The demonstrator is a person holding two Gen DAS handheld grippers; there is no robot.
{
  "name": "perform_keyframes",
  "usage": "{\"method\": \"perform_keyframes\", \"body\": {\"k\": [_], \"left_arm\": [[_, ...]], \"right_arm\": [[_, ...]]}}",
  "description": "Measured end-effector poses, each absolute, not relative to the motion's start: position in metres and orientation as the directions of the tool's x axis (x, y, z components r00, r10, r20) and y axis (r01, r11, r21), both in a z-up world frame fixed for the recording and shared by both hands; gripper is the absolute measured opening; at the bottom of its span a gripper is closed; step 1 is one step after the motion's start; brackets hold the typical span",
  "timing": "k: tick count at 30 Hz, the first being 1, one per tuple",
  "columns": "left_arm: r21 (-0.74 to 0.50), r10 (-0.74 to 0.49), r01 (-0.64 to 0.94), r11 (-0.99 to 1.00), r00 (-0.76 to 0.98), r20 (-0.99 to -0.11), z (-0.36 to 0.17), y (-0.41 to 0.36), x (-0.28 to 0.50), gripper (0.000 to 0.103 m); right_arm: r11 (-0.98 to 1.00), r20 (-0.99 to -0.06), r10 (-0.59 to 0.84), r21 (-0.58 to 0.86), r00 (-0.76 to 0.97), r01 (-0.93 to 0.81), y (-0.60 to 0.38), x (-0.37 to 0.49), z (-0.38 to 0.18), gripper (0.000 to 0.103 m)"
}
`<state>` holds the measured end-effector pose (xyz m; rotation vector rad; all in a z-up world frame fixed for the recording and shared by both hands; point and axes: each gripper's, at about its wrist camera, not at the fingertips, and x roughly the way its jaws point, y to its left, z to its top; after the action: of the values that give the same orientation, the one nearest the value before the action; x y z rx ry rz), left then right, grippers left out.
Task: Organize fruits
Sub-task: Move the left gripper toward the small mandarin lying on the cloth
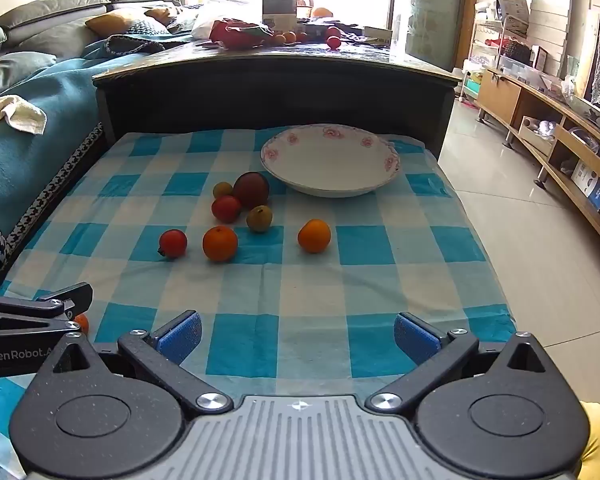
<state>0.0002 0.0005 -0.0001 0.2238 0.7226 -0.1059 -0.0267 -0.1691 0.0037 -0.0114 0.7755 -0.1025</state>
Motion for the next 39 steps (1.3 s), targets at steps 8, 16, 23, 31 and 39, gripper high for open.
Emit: {"method": "perform_keyframes", "body": {"k": [8, 16, 23, 31, 39], "left_arm": [[0.173, -0.018, 0.178, 0.969, 0.748, -0.664, -0.0012, -0.0020, -0.0006, 0.103], [0.167, -0.022, 0.179, 0.970, 0.742, -0.670, -0.0020, -0.0003, 0.0004, 0.103], [0.166, -0.018, 0.173, 0.971, 0.742, -0.670, -0.0022, 0.0017, 0.0003, 0.103], [0.166, -0.019, 0.175, 0.970, 0.742, -0.670, -0.0023, 0.0019, 0.0002, 0.103], [0.171, -0.014, 0.173, 0.970, 0.741, -0.671, -0.0045, 0.0050, -0.0005, 0.103]], "right_arm": [[0.995, -0.705, -0.096, -0.049, 0.703, 0.086, -0.1690, -0.0264, 0.0032, 0.096], [0.995, -0.707, -0.096, -0.051, 0.700, 0.086, -0.1692, -0.0261, 0.0037, 0.096], [0.995, -0.705, -0.098, -0.057, 0.702, 0.082, -0.1661, -0.0251, 0.0021, 0.096], [0.995, -0.703, -0.099, -0.061, 0.704, 0.078, -0.1621, -0.0243, 0.0020, 0.096], [0.995, -0.704, -0.097, -0.059, 0.703, 0.078, -0.1612, -0.0239, 0.0014, 0.096]]}}
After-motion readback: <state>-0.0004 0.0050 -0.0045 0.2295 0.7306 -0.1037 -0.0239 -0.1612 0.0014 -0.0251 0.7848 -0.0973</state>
